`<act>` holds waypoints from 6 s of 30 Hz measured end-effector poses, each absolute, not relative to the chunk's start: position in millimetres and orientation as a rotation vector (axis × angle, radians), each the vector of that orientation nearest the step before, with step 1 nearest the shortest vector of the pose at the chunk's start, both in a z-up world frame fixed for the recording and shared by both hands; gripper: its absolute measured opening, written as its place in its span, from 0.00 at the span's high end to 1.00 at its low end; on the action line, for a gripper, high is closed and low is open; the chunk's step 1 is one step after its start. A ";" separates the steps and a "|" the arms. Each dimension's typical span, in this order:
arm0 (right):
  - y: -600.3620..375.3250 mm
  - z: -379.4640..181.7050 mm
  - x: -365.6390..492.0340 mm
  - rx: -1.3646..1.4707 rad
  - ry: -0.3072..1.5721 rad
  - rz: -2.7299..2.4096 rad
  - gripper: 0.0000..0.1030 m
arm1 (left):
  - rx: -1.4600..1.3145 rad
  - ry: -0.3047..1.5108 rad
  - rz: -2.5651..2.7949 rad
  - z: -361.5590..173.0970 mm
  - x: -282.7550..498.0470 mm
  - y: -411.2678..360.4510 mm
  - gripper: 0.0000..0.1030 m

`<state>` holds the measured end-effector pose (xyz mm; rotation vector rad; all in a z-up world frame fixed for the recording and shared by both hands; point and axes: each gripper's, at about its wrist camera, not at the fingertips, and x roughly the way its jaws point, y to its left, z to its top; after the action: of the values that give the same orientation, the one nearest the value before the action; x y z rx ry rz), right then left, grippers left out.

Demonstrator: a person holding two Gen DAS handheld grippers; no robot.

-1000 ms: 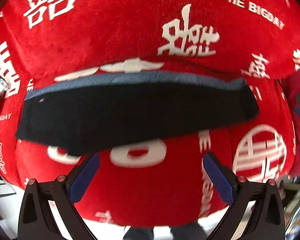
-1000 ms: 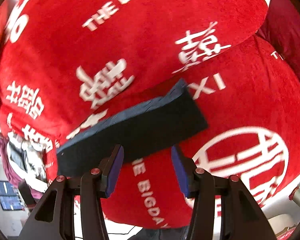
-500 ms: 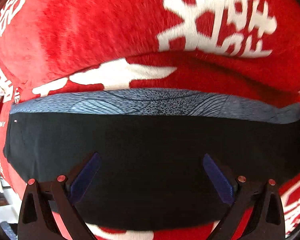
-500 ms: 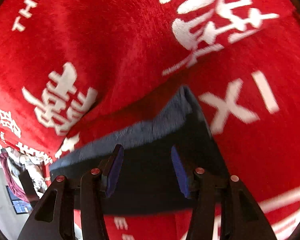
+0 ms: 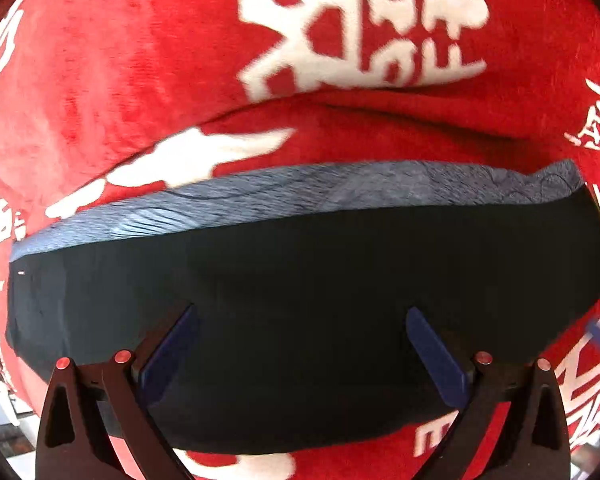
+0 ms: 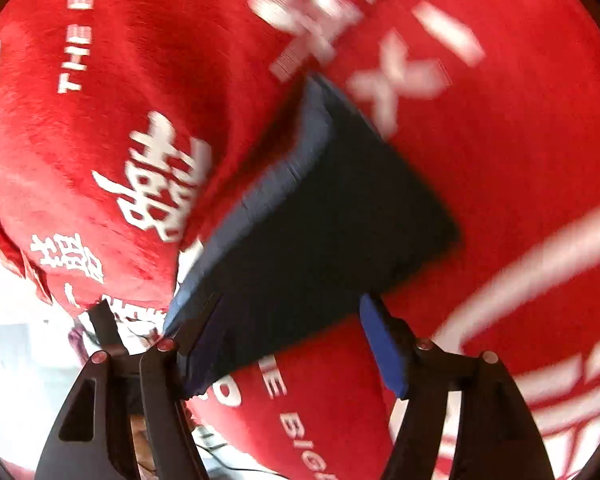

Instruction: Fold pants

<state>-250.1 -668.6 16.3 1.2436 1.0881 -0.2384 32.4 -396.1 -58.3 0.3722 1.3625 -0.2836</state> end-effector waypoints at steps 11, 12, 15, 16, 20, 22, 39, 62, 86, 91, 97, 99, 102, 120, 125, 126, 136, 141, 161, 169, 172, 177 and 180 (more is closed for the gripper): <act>-657.6 -36.8 -233.2 1.388 0.871 -0.284 0.31 | 0.328 1.373 -0.268 -72.9 22.1 -390.3 0.00; -660.2 -39.9 -228.3 1.401 0.861 -0.289 0.33 | 0.335 1.378 -0.262 -69.6 24.0 -391.1 0.00; -671.2 -45.9 -219.6 1.456 0.862 -0.299 0.87 | 0.333 1.296 -0.252 -45.9 33.8 -398.3 0.00; -673.6 -44.8 -219.8 1.454 0.866 -0.288 0.87 | 0.335 1.261 -0.244 -38.7 38.0 -400.0 0.00; -664.9 -9.6 -217.6 1.309 0.888 -0.200 0.87 | 0.335 1.252 -0.183 -44.9 59.7 -409.3 0.00; -657.7 9.4 -213.6 1.244 0.884 -0.169 0.87 | 0.368 1.294 -0.168 -68.7 62.6 -415.8 0.00; -562.4 98.2 -152.7 0.720 1.016 -0.300 0.86 | 0.425 1.273 -0.410 -52.2 -20.3 -363.2 0.00; -191.9 44.7 -56.0 -0.417 1.257 -0.018 0.49 | 0.084 1.329 -0.097 0.7 42.7 -26.7 0.00; -395.6 37.3 -109.7 0.644 1.292 -0.171 0.49 | -0.034 1.523 -0.744 -4.4 51.2 -197.0 0.85; -407.2 51.2 -107.2 0.602 1.284 -0.140 0.49 | 0.026 1.545 -0.726 -17.8 43.8 -187.7 0.85; -464.3 43.8 -74.2 0.652 1.241 -0.165 0.42 | 0.050 1.525 -0.726 -23.3 40.4 -192.6 0.85; -488.4 27.9 -56.5 0.705 1.245 -0.160 0.42 | 0.035 1.529 -0.732 -23.6 41.6 -190.8 0.85; -513.4 -14.0 -35.7 0.780 1.310 -0.168 0.42 | 0.030 1.532 -0.734 -23.2 42.2 -190.1 0.85; -414.1 39.4 -15.2 0.294 1.292 -0.303 0.34 | 0.071 1.475 -0.595 0.1 36.2 -170.6 0.44; -363.9 41.1 -3.8 0.384 1.294 -0.078 0.34 | 0.095 1.449 -0.466 2.0 38.7 -150.5 0.20; -356.7 34.6 0.3 0.400 1.309 -0.056 0.35 | 0.115 1.460 -0.433 -0.7 39.6 -147.0 0.20; -293.9 -26.1 43.0 0.324 1.418 -0.089 0.50 | 0.166 1.484 -0.226 -11.9 36.8 -83.1 0.20; -282.4 -23.9 48.5 0.244 1.433 -0.108 0.87 | 0.126 1.479 -0.195 -10.8 34.3 -57.8 0.20; -299.1 18.6 2.7 0.304 1.425 -0.054 0.83 | 0.078 1.493 -0.126 -23.7 40.1 -45.0 0.20; -276.8 -16.8 -17.8 0.374 1.488 -0.044 0.72 | 0.083 1.491 -0.125 -22.3 34.8 -50.2 0.20; -271.0 -10.9 -18.6 0.356 1.496 -0.020 0.72 | 0.093 1.496 -0.125 -22.2 33.3 -50.9 0.20; -267.4 -8.4 -21.0 0.322 1.510 -0.001 0.72 | 0.091 1.482 -0.122 -17.8 32.7 -51.3 0.17; -269.5 -7.8 -23.8 0.322 1.510 -0.008 0.72 | 0.082 1.472 -0.125 -17.8 32.8 -50.2 0.17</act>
<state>-23.8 -269.5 -7.8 0.3220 1.5101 -0.0083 32.8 -50.2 -17.8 0.0815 1.4724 -0.1251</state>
